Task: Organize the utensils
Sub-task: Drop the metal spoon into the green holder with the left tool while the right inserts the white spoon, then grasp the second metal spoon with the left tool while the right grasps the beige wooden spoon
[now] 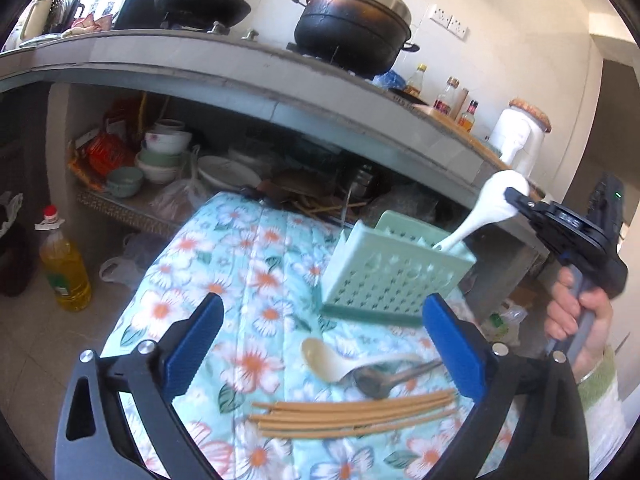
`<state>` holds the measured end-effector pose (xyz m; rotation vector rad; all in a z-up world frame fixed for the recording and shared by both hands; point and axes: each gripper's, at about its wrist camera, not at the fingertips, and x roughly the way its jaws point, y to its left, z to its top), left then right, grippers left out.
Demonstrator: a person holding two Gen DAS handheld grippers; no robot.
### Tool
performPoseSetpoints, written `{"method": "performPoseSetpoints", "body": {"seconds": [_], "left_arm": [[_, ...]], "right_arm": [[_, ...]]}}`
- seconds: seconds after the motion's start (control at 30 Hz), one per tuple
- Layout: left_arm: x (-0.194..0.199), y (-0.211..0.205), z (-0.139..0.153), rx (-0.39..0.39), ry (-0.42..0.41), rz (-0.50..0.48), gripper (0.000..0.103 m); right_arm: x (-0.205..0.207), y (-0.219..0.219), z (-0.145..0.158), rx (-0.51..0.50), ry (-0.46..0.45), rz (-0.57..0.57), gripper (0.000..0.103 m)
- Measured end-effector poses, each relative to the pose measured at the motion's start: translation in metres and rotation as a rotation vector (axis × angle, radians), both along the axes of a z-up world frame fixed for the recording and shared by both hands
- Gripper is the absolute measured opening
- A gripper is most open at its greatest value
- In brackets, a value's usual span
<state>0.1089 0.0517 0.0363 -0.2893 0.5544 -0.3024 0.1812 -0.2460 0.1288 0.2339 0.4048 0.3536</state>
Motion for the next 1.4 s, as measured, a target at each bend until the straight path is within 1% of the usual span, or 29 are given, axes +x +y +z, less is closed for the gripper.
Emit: {"method": "performPoseSetpoints", "body": {"seconds": [0.07, 0.17, 0.2, 0.3, 0.37, 0.47, 0.57, 0.67, 0.77, 0.8, 0.87, 0.97, 1.1, 1.2, 1.23, 1.3, 1.37, 1.4], "left_arm": [[-0.007, -0.001, -0.009, 0.018, 0.02, 0.01, 0.097], [-0.015, -0.002, -0.02, 0.029, 0.063, 0.012, 0.097], [-0.017, -0.002, -0.024, 0.03, 0.075, 0.015, 0.097], [-0.025, -0.007, -0.034, 0.025, 0.113, -0.001, 0.097], [-0.03, -0.014, -0.036, 0.044, 0.121, -0.018, 0.097], [-0.036, -0.022, -0.034, 0.064, 0.109, -0.029, 0.097], [-0.043, -0.028, -0.028, 0.048, 0.081, -0.038, 0.097], [-0.045, -0.037, -0.024, 0.027, 0.089, -0.096, 0.098], [-0.043, -0.049, -0.022, 0.025, 0.09, -0.151, 0.098], [-0.042, -0.052, -0.023, 0.02, 0.089, -0.177, 0.097], [-0.037, -0.059, -0.024, -0.007, 0.098, -0.242, 0.097], [-0.023, -0.069, -0.033, -0.046, 0.154, -0.295, 0.097], [-0.008, -0.081, -0.046, -0.06, 0.207, -0.34, 0.097], [0.005, -0.087, -0.055, -0.054, 0.254, -0.36, 0.084], [0.011, -0.089, -0.058, -0.055, 0.272, -0.359, 0.078], [0.021, -0.089, -0.062, -0.057, 0.294, -0.351, 0.071], [0.033, -0.087, -0.069, -0.048, 0.335, -0.309, 0.064], [0.041, -0.086, -0.073, -0.056, 0.367, -0.287, 0.058]], "right_arm": [[0.01, -0.002, -0.019, -0.003, 0.069, -0.015, 0.001], [0.007, -0.006, -0.03, -0.018, 0.112, -0.071, 0.008], [0.002, -0.008, -0.03, -0.018, 0.108, -0.074, 0.01], [-0.019, -0.013, -0.022, -0.028, 0.07, -0.11, 0.023], [-0.032, -0.016, -0.014, -0.036, 0.041, -0.133, 0.024], [-0.056, -0.023, -0.005, -0.048, 0.006, -0.186, 0.025], [-0.082, -0.031, -0.005, -0.049, -0.003, -0.226, 0.027], [-0.107, -0.038, -0.013, -0.04, 0.018, -0.24, 0.03], [-0.124, -0.042, -0.03, -0.006, 0.082, -0.231, 0.033], [-0.131, -0.042, -0.04, 0.02, 0.117, -0.214, 0.036], [-0.138, -0.037, -0.06, 0.037, 0.192, -0.186, 0.036], [-0.142, -0.024, -0.092, 0.028, 0.297, -0.166, 0.036], [-0.145, -0.02, -0.124, 0.057, 0.397, -0.153, 0.036], [-0.147, -0.02, -0.142, 0.059, 0.441, -0.153, 0.036], [-0.149, -0.022, -0.147, 0.064, 0.448, -0.152, 0.036], [-0.149, -0.024, -0.152, 0.074, 0.455, -0.153, 0.036], [-0.15, -0.026, -0.154, 0.08, 0.455, -0.153, 0.036], [-0.15, -0.027, -0.153, 0.084, 0.455, -0.152, 0.036]]}}
